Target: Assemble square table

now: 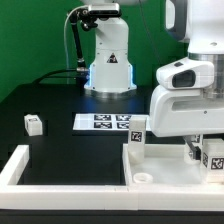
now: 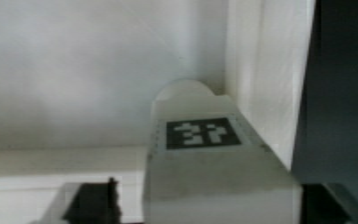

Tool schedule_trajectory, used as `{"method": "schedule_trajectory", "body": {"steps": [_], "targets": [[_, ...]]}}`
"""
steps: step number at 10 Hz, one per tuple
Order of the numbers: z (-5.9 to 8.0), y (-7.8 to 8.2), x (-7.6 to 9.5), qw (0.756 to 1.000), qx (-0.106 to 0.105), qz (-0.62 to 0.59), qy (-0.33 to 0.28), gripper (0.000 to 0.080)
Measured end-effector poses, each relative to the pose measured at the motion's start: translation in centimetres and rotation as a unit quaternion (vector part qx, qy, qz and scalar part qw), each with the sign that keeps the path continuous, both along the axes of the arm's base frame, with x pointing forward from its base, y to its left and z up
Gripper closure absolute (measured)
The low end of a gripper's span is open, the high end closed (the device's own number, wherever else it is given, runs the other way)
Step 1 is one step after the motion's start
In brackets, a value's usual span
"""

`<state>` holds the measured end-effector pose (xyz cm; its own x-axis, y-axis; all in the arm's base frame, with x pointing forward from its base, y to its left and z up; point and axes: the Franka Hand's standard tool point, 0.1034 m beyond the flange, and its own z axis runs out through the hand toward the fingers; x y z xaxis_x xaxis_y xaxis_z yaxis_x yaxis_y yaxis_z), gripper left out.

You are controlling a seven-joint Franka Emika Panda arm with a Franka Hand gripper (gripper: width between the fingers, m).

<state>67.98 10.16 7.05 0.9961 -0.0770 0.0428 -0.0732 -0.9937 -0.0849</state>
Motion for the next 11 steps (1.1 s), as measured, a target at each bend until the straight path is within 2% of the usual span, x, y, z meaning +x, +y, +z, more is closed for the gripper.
{"method": "schedule_trajectory", "body": {"steps": [1,3,5,7,8,9,11], "targets": [[-0.01,0.01,-0.01,0.999,0.002,-0.039,0.003,0.0512],[-0.02,-0.05,0.00,0.994,0.005,-0.113,0.009,0.0512],[-0.07,0.03,-0.10,0.957,0.004,-0.291,0.016,0.0512],[-0.08,0.27,-0.05,0.860,0.022,-0.507,0.058,0.0512],[-0.21,-0.09,-0.01,0.807,0.048,-0.584,0.071,0.0511],[-0.18,0.01,-0.10,0.806,0.047,-0.585,0.070,0.0510],[-0.17,0.01,-0.07,0.763,0.049,-0.640,0.076,0.0509]]}}
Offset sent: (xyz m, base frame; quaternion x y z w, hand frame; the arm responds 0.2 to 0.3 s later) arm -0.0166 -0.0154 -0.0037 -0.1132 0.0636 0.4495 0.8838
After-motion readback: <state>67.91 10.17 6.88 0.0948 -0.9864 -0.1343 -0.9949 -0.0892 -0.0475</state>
